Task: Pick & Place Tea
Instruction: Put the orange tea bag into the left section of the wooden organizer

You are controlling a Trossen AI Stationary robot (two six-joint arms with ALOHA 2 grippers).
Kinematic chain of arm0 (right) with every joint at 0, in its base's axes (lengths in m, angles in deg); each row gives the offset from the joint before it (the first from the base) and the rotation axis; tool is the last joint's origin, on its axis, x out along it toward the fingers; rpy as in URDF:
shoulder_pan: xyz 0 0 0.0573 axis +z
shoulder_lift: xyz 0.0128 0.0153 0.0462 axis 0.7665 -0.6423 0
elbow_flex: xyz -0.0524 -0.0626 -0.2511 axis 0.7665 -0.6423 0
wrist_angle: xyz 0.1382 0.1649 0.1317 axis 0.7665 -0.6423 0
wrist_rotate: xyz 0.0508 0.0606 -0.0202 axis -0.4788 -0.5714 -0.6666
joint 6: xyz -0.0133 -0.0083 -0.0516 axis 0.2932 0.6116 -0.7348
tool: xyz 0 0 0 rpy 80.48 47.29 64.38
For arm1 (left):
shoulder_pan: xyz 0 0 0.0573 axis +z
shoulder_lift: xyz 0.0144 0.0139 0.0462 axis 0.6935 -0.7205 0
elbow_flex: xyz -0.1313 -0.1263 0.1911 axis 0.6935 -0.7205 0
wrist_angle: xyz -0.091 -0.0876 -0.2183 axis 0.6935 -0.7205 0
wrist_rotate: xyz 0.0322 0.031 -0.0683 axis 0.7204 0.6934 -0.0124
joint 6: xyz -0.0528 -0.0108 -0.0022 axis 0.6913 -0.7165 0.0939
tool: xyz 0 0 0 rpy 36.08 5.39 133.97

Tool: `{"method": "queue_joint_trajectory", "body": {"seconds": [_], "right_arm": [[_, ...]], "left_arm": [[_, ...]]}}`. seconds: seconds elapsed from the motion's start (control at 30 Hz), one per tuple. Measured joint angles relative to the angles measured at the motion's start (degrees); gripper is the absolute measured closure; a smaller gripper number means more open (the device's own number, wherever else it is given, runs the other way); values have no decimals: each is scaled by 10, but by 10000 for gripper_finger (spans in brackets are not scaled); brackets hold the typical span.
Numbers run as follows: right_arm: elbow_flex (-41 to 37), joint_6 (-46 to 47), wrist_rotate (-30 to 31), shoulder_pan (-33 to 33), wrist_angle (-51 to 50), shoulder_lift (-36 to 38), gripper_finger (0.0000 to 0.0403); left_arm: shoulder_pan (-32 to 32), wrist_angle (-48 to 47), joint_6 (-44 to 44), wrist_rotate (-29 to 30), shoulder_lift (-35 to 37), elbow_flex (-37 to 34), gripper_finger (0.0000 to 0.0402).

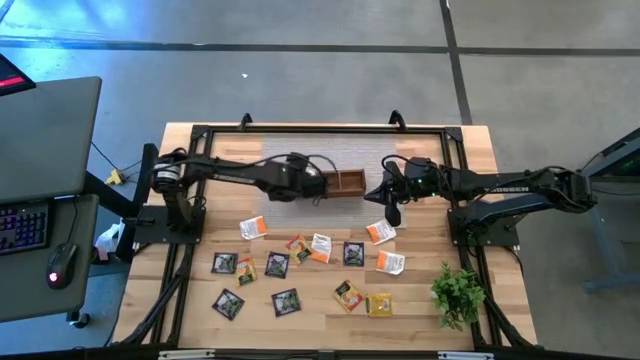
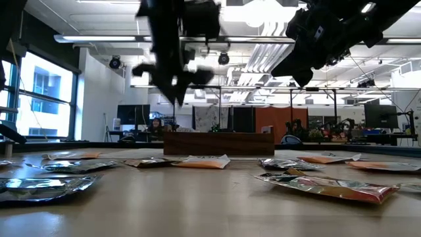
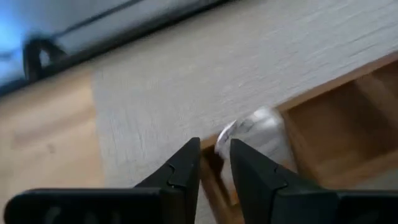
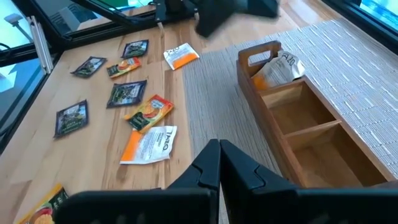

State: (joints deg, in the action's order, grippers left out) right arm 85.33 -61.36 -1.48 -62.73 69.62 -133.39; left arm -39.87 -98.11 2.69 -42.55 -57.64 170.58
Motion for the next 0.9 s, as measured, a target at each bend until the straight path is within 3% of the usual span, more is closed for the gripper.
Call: {"method": "queue_joint_trajectory", "body": {"seconds": [0.2,0.37,0.57,0.73,0.9], "right_arm": [[0,-13,2,1,1,0,402],[0,-37,15,20,4,0,402],[0,-43,26,52,65,-6,402],[0,-61,26,69,82,-13,402],[0,-60,27,72,82,-13,402]], "left_arm": [[-30,-229,-47,-68,25,79,315],[-81,-355,81,-108,43,51,315],[-166,-290,221,-203,69,-55,315],[-227,-207,282,-286,87,-166,315],[-252,-159,331,-320,155,-269,315]]}}
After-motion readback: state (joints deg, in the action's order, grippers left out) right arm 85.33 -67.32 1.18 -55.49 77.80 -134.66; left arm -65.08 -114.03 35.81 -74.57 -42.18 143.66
